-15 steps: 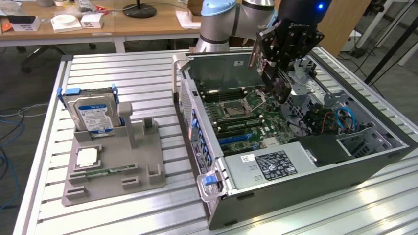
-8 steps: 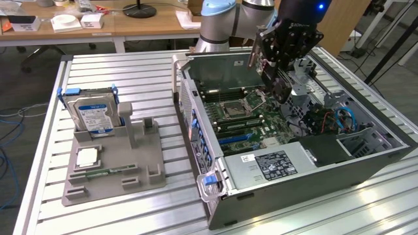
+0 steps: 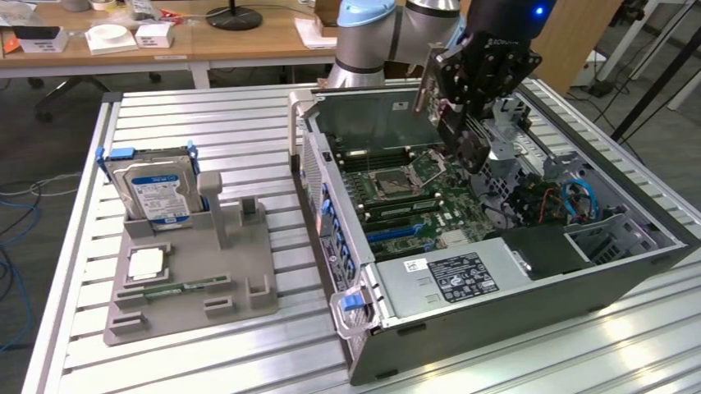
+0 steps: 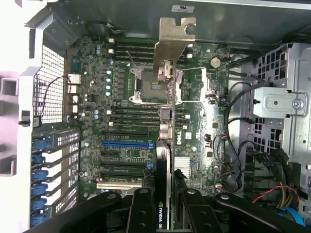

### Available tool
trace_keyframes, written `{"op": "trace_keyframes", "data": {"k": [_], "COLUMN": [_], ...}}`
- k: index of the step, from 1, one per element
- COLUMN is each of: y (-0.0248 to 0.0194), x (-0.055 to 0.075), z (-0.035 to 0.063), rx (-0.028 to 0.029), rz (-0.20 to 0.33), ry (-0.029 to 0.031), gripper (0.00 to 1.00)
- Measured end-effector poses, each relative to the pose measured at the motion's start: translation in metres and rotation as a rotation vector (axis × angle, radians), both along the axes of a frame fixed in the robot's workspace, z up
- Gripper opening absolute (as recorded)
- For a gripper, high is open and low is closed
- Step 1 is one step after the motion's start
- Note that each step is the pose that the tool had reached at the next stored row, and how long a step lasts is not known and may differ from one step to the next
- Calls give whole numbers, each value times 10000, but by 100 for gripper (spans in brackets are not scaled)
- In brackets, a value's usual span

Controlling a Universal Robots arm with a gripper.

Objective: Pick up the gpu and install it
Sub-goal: 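Insert the gpu into the slot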

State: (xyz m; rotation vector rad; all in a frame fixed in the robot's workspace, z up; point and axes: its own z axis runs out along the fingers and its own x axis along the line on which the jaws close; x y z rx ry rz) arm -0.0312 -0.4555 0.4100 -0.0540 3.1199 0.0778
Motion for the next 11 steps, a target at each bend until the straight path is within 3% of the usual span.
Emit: {"op": "trace_keyframes", "data": {"k": [11], "y": [0], "x": [0], "z": [0], "rx": [1], "rz": [389], "ry": [0], "gripper": [26]}}
